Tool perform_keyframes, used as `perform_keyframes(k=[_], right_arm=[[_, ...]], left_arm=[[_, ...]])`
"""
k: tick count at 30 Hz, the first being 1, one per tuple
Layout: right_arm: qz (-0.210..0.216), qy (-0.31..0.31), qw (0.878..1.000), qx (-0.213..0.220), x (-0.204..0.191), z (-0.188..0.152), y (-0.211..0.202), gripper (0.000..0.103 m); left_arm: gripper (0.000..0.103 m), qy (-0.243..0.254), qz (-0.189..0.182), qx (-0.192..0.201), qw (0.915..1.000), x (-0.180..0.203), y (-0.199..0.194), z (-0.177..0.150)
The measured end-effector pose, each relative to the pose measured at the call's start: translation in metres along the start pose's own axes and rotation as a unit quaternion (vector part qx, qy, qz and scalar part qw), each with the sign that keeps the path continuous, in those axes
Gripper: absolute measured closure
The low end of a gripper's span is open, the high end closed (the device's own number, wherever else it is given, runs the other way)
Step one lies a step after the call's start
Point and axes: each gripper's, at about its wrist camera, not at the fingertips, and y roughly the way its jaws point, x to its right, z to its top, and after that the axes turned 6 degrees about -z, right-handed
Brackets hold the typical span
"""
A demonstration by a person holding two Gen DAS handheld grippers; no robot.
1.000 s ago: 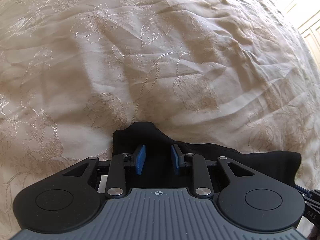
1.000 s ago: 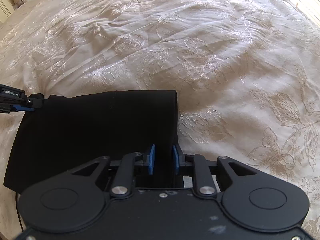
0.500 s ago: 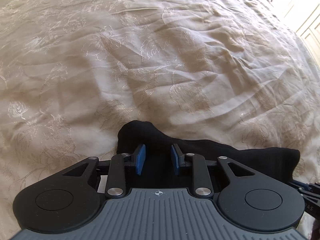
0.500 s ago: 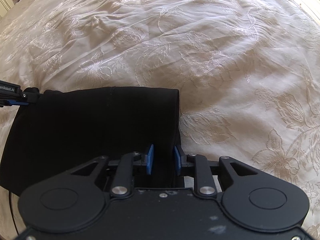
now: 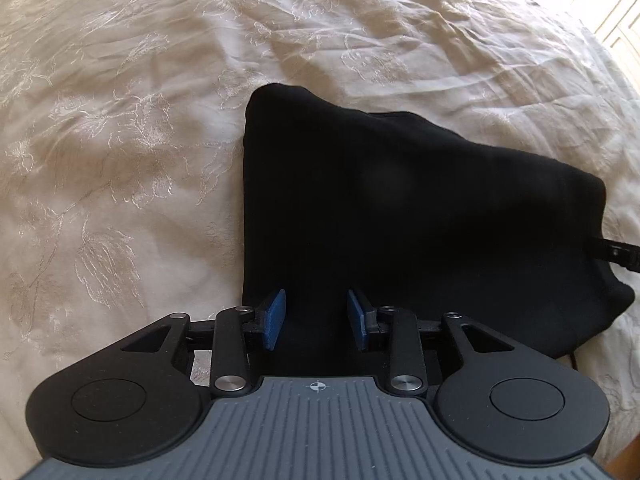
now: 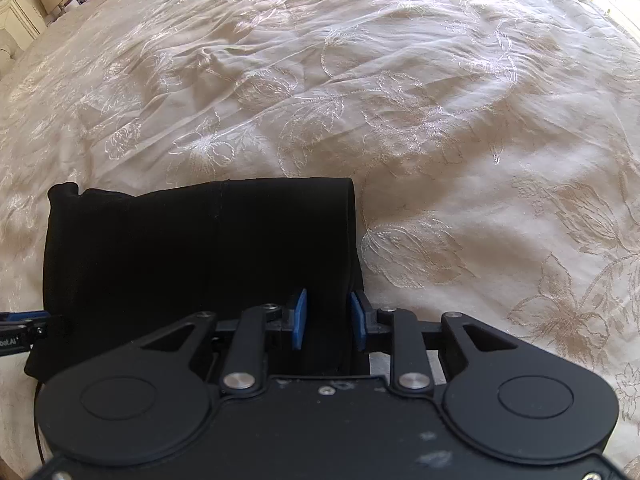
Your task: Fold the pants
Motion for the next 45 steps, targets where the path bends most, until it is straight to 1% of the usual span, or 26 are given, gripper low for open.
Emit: perform_keyframes(k=[2, 4, 6, 8, 10, 11, 12, 13, 14, 16, 17, 19, 24, 26, 27, 28, 29, 30, 31, 32, 34, 37, 39, 41, 43, 45], right_arm=[[0.007, 0.002, 1.0, 0.012, 0.004, -0.002, -0.006, 0.074], [0.024, 0.007, 0.999, 0.027, 0.009, -0.004, -0.012, 0.068], [0.045, 0.015, 0.998, 0.034, 0.015, -0.007, -0.014, 0.064], [0.053, 0.016, 0.998, 0.026, 0.021, -0.006, -0.01, 0.06], [0.061, 0.02, 0.998, 0.019, 0.025, -0.005, -0.003, 0.056], [0.065, 0.023, 0.998, 0.016, 0.027, -0.005, 0.0, 0.055], [0.069, 0.025, 0.997, 0.013, 0.029, -0.003, 0.002, 0.053], [0.076, 0.028, 0.997, 0.01, 0.029, -0.002, 0.006, 0.052], [0.084, 0.029, 0.996, 0.006, 0.03, -0.001, 0.008, 0.051], [0.103, 0.029, 0.994, -0.001, 0.032, 0.004, 0.016, 0.049], [0.114, 0.03, 0.993, -0.006, 0.033, 0.005, 0.019, 0.048], [0.133, 0.031, 0.99, -0.015, 0.034, 0.008, 0.024, 0.044], [0.159, 0.027, 0.987, -0.027, 0.035, 0.015, 0.031, 0.041], [0.165, 0.037, 0.985, -0.036, 0.037, 0.016, 0.032, 0.041], [0.168, 0.042, 0.984, -0.04, 0.038, 0.018, 0.033, 0.042], [0.169, 0.043, 0.984, -0.041, 0.039, 0.018, 0.033, 0.045], [0.169, 0.043, 0.984, -0.041, 0.038, 0.018, 0.033, 0.046], [0.168, 0.038, 0.984, -0.04, 0.036, 0.018, 0.032, 0.048], [0.166, 0.033, 0.985, -0.038, 0.035, 0.018, 0.031, 0.055], [0.164, 0.026, 0.986, -0.034, 0.034, 0.017, 0.028, 0.057], [0.16, 0.026, 0.986, -0.027, 0.034, 0.016, 0.023, 0.067], [0.15, 0.036, 0.988, -0.014, 0.032, 0.013, 0.014, 0.076], [0.142, 0.037, 0.989, -0.006, 0.025, 0.011, 0.008, 0.08], [0.13, 0.037, 0.991, 0.002, 0.016, 0.01, 0.002, 0.08], [0.122, 0.038, 0.992, 0.006, 0.005, 0.012, -0.002, 0.081], [0.122, 0.038, 0.992, 0.007, -0.011, 0.015, -0.005, 0.081]], left_arm=[[0.07, -0.008, -0.001, 0.029, 0.9996, -0.003, -0.008, 0.002], [0.069, -0.018, 0.014, 0.051, 0.9985, -0.008, -0.012, 0.005], [0.069, -0.031, 0.013, 0.045, 0.9984, -0.014, -0.008, 0.011], [0.063, -0.042, 0.004, 0.034, 0.9985, -0.021, 0.002, 0.014], [0.049, -0.05, -0.003, 0.029, 0.9983, -0.026, 0.01, 0.017], [0.043, -0.057, -0.009, 0.027, 0.9979, -0.029, 0.015, 0.017], [0.032, -0.067, -0.019, 0.024, 0.9973, -0.032, 0.019, 0.016], [0.025, -0.078, -0.031, 0.024, 0.9962, -0.034, 0.023, 0.016], [0.021, -0.086, -0.039, 0.024, 0.9952, -0.037, 0.027, 0.017], [0.01, -0.1, -0.048, 0.024, 0.9935, -0.038, 0.032, 0.019], [0.007, -0.105, -0.051, 0.026, 0.9929, -0.037, 0.033, 0.019], [0.003, -0.114, -0.043, 0.029, 0.9921, -0.035, 0.038, 0.021], [0.001, -0.153, -0.037, 0.045, 0.9865, -0.034, 0.037, 0.02], [0.005, -0.159, -0.043, 0.048, 0.9853, -0.034, 0.035, 0.019], [0.016, -0.159, -0.05, 0.05, 0.9847, -0.034, 0.034, 0.02], [0.027, -0.158, -0.055, 0.051, 0.9846, -0.033, 0.032, 0.02], [0.033, -0.154, -0.05, 0.051, 0.9854, -0.031, 0.029, 0.02], [0.044, -0.149, -0.047, 0.052, 0.9864, -0.029, 0.027, 0.02], [0.05, -0.141, -0.047, 0.055, 0.9874, -0.027, 0.024, 0.019], [0.055, -0.134, -0.044, 0.058, 0.9883, -0.026, 0.022, 0.018], [0.071, -0.123, -0.035, 0.068, 0.9895, -0.023, 0.015, 0.016], [0.082, -0.105, -0.028, 0.083, 0.9906, -0.02, 0.003, 0.012], [0.085, -0.077, -0.013, 0.09, 0.9928, -0.017, -0.006, 0.011], [0.086, -0.056, -0.001, 0.101, 0.9932, -0.018, -0.015, 0.01], [0.086, -0.057, 0.004, 0.109, 0.9924, -0.032, -0.023, 0.011], [0.086, -0.067, 0.009, 0.111, 0.9915, -0.055, -0.031, 0.012]])
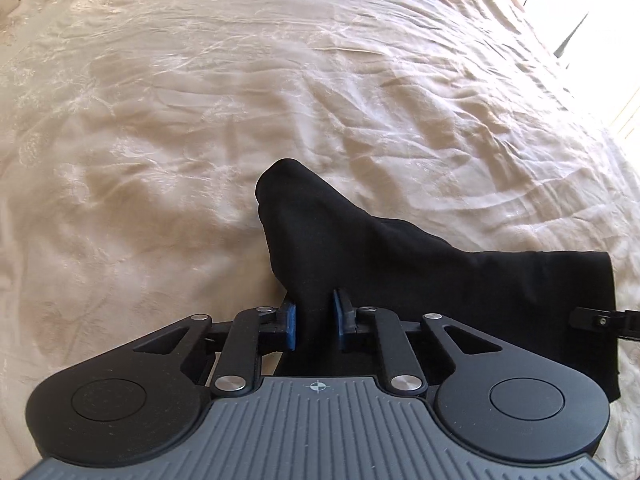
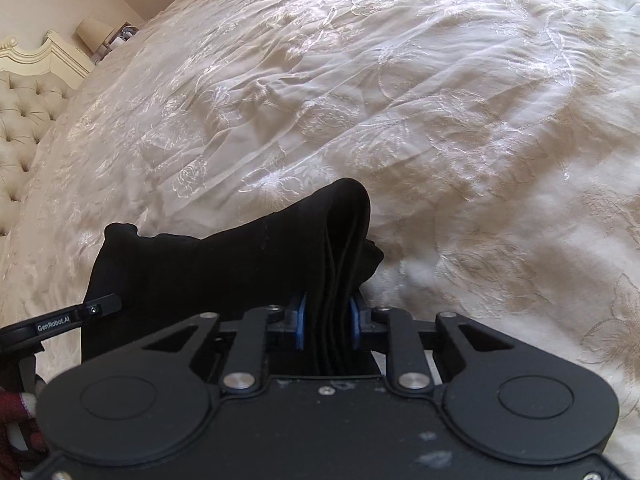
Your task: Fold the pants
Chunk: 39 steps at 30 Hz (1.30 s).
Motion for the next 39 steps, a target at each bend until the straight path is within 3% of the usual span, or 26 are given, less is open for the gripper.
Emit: perform_keyframes(k=[5, 14, 17, 20, 22, 24, 28, 34, 37, 39], right_arm=[[0.016, -0.038, 0.999, -0.003, -0.072, 0.008, 0.021, 0.081], [0.089, -0.157, 0.983, -0.028, -0.272, 0.027, 0.107, 0.081], [0.099, -0.194, 0.976, -0.031, -0.326, 0.027, 0.127, 0.081], [0.077, -0.242, 0.967, -0.026, -0.367, 0.02, 0.14, 0.077], [0.041, -0.266, 0.963, -0.023, -0.381, 0.017, 0.149, 0.065], [0.02, -0.272, 0.962, -0.022, -0.385, 0.015, 0.152, 0.063], [0.002, -0.257, 0.966, 0.0, -0.38, 0.017, 0.14, 0.063], [-0.027, -0.256, 0.964, 0.063, -0.373, 0.006, 0.09, 0.063], [-0.035, -0.263, 0.961, 0.085, -0.369, -0.008, 0.063, 0.063], [-0.035, -0.262, 0.96, 0.092, -0.366, -0.019, 0.046, 0.063]], left_arm=[[0.086, -0.015, 0.04, 0.016, 0.9989, -0.082, -0.019, 0.016], [0.085, -0.121, 0.12, 0.031, 0.9849, -0.244, -0.047, 0.03], [0.079, -0.166, 0.119, 0.019, 0.9787, -0.281, -0.045, 0.021], [0.069, -0.215, 0.097, 0.015, 0.9718, -0.303, -0.044, 0.007], [0.069, -0.225, 0.094, 0.027, 0.9694, -0.306, -0.051, 0.002], [0.07, -0.225, 0.111, 0.051, 0.9668, -0.301, -0.064, -0.002], [0.07, -0.223, 0.125, 0.099, 0.9619, -0.281, -0.101, -0.009], [0.068, -0.189, 0.137, 0.136, 0.9628, -0.229, -0.148, -0.016], [0.068, -0.186, 0.179, 0.139, 0.956, -0.198, -0.163, -0.02], [0.068, -0.182, 0.233, 0.138, 0.9453, -0.179, -0.165, -0.019]])
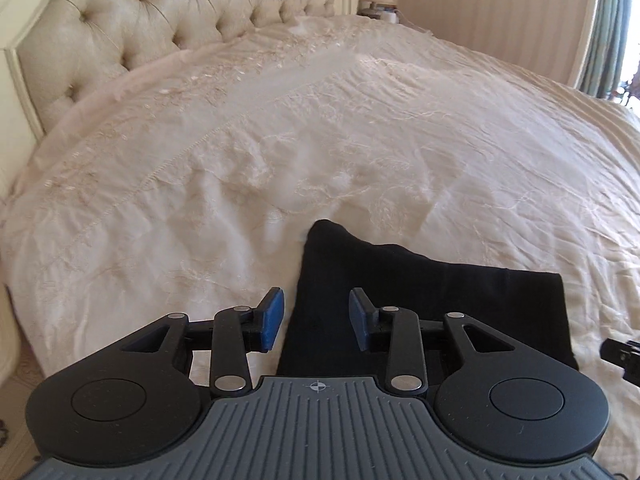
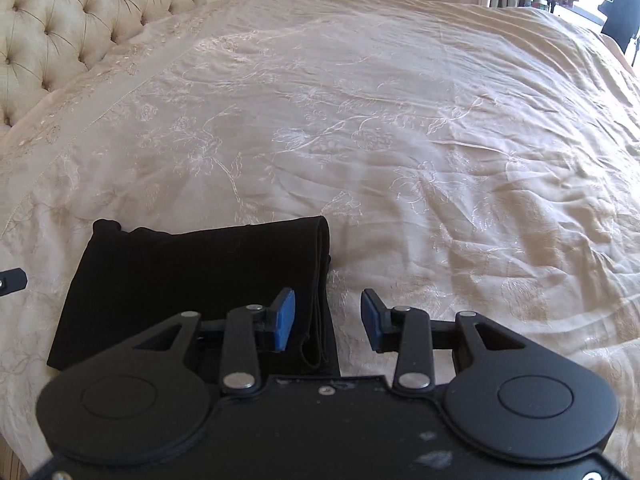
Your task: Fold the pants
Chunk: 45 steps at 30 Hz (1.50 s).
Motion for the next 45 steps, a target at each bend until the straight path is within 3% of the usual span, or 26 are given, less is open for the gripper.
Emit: perform_keyframes(k=[1, 3, 4, 8, 17, 19, 20, 36, 45], right_arm=[[0.0, -0.001, 1.0, 0.002, 0.001, -0.005, -0.01, 0.063], [0.006, -0.009, 1.0, 0.006, -0.001, -0.015, -0.03, 0.064], [0.012, -0.014, 1.0, 0.009, -0.001, -0.019, -0.037, 0.064], [0.043, -0.024, 0.998, 0.026, 0.003, -0.034, -0.075, 0.064], [0.067, -0.03, 0.996, 0.05, 0.029, -0.059, -0.141, 0.064], [0.068, -0.03, 0.996, 0.056, 0.034, -0.065, -0.152, 0.064], [0.069, -0.03, 0.995, 0.058, 0.036, -0.068, -0.157, 0.064], [0.087, -0.025, 0.993, 0.077, 0.056, -0.095, -0.198, 0.062], [0.061, -0.025, 0.995, 0.075, 0.058, -0.101, -0.207, 0.061]], left_arm=[[0.068, 0.006, 0.025, 0.005, 0.9997, 0.007, -0.007, -0.002], [0.061, 0.016, 0.037, 0.01, 0.9991, 0.019, -0.023, -0.007], [0.057, 0.019, 0.031, 0.012, 0.9993, 0.024, -0.031, -0.01], [0.057, 0.013, -0.001, 0.011, 0.9999, 0.036, -0.054, -0.021], [0.054, -0.002, 0.002, -0.002, 1.0, 0.055, -0.1, -0.047], [0.039, 0.003, 0.004, -0.005, 1.0, 0.057, -0.105, -0.05], [0.038, 0.003, 0.004, -0.005, 1.0, 0.058, -0.108, -0.052], [0.037, 0.014, 0.021, -0.002, 0.9997, 0.075, -0.141, -0.075], [0.037, 0.001, 0.011, -0.028, 0.9996, 0.078, -0.144, -0.082]])
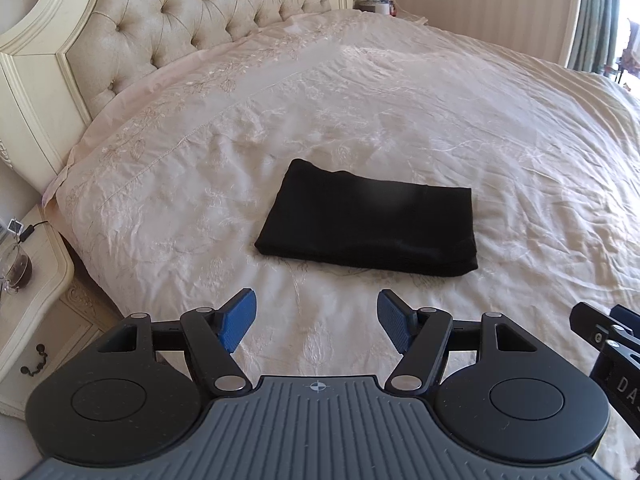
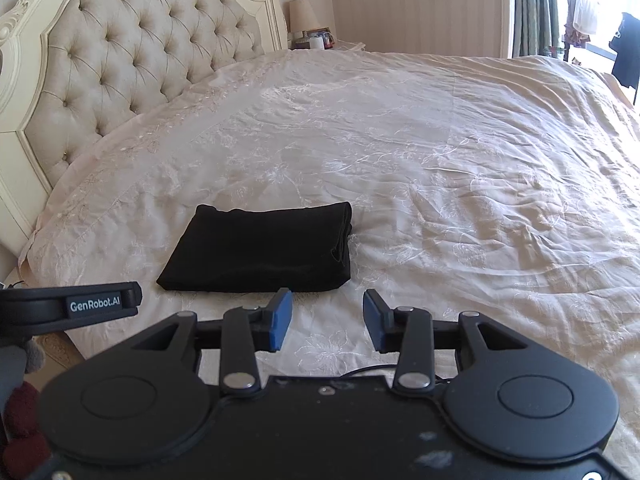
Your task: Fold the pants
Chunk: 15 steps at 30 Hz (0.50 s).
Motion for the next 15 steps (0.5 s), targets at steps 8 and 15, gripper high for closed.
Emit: perform_keyframes(k=[8, 15], right_arm=[[-0.018, -0.018, 1.0, -0.01, 0.0, 0.0, -0.004, 0.06], [-0.016, -0.018, 1.0, -0.02, 0.003, -0.003, -0.006, 0.059]], left_arm=[[0.038, 0.014, -0.011, -0.016, 0.9997, 0.005, -0.002, -0.01], [0.037, 0.025, -0.008, -0.022, 0.9994, 0.012, -0.003, -0.015]])
